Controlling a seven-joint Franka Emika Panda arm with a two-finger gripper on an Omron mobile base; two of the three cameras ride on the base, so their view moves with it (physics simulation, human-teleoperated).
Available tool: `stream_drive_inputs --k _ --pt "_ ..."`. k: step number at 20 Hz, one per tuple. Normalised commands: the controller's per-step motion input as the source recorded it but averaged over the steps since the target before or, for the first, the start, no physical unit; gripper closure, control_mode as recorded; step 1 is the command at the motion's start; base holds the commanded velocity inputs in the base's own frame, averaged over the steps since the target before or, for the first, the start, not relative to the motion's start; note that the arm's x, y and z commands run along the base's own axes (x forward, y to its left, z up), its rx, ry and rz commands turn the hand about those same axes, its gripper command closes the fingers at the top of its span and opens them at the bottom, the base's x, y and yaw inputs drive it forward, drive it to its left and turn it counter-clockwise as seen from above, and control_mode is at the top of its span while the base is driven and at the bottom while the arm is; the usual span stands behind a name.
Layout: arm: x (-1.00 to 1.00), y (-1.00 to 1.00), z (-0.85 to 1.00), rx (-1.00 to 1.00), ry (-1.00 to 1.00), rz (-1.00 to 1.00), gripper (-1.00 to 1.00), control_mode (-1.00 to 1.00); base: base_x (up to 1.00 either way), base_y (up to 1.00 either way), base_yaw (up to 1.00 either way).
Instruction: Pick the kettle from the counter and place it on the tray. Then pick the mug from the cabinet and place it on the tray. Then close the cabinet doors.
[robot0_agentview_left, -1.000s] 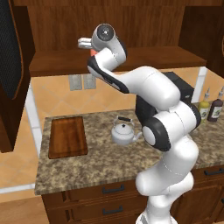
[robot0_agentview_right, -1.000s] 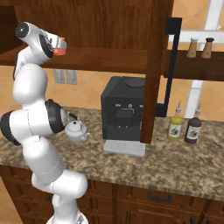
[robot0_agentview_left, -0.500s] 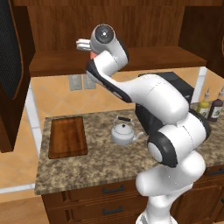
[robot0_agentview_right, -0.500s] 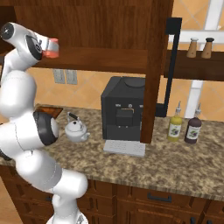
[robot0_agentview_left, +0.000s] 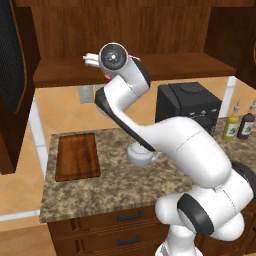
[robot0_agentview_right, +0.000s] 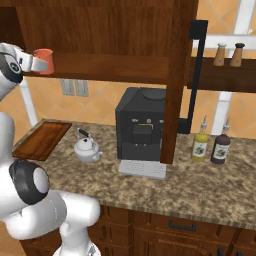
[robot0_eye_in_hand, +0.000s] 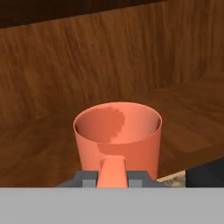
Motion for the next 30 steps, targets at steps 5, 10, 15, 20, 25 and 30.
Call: stream_drive_inputs --k 5,10,15,20,25,30 --pt "-1.00 0.00 -0.13 0.08 -0.05 -0.16 1.00 -1.00 0.00 0.00 0.00" --pt "-0.72 0.16 -0.44 0.01 0.00 -0.16 1.00 -1.00 0.00 0.00 0.00" --pt "-0.26 0.02 -0.64 0.05 0.00 -0.08 1.00 -1.00 0.00 0.00 0.00" --pt "0.00 0.16 -0.55 0.02 0.00 -0.08 1.00 -1.00 0.00 0.00 0.00" --pt "0.18 0.33 -0.57 0.00 0.00 -0.04 1.00 -1.00 0.00 0.00 0.00" --pt "0.32 0.45 -0.55 0.00 0.04 -0.03 1.00 -1.00 0.00 0.00 0.00"
